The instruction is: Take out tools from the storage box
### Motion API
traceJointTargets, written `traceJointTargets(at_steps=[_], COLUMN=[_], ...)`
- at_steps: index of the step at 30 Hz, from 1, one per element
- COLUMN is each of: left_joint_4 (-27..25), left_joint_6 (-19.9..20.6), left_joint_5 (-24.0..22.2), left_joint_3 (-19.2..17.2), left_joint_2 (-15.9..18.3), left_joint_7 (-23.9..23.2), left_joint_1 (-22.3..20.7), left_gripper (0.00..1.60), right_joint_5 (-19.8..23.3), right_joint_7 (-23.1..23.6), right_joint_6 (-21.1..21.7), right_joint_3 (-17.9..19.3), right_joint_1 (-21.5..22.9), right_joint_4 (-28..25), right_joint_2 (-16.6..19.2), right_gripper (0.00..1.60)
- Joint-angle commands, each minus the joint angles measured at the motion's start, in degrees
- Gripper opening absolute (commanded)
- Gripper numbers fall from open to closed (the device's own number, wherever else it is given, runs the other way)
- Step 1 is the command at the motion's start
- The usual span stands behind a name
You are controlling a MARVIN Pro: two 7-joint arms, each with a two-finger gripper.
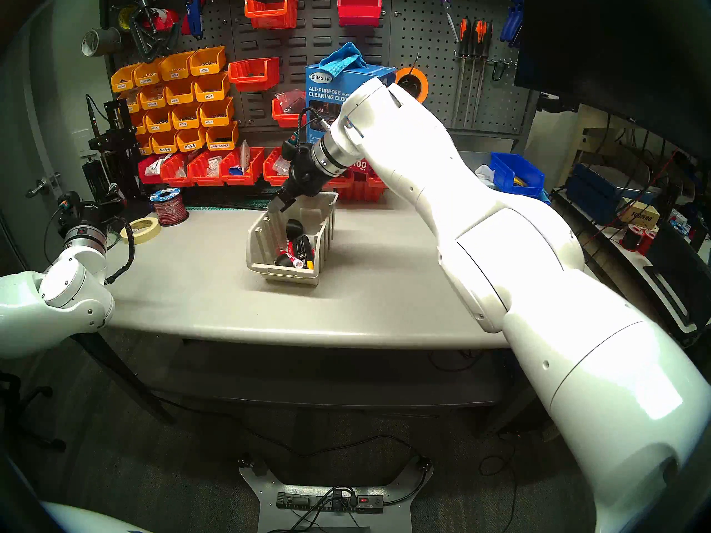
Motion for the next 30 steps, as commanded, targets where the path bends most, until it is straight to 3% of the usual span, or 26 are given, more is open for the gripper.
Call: traceJointTargets(at_steps=[1, 18, 24, 30], left_joint_4=[-0.08, -0.07, -0.07, -0.07], left_joint_6=[0.00, -0.05, -0.07, -0.09], left_joint_5=[0.26, 0.25, 0.24, 0.23], left_joint_3=[-0.58, -0.56, -0.56, -0.55], left_joint_2=[-0.13, -0.14, -0.14, -0.14], left_joint_7=[-0.09, -0.09, -0.09, -0.09], left_joint_1=[-0.64, -0.62, -0.60, -0.60], left_gripper=[1.60, 1.60, 1.60, 1.60], right_joint_5=[3.94, 17.42, 23.14, 28.33], right_joint_7=[5.81, -3.86, -8.26, -8.91], right_joint_6=[3.43, 14.17, 14.41, 14.41], right_joint_3=[-2.48, -8.93, -10.68, -12.60], right_joint_1=[3.84, 3.11, 2.35, 2.56], right_joint_4=[-0.73, -7.36, -10.28, -12.96], right_joint_2=[-1.38, 2.69, 4.39, 6.79], right_gripper=[1.60, 1.60, 1.60, 1.60])
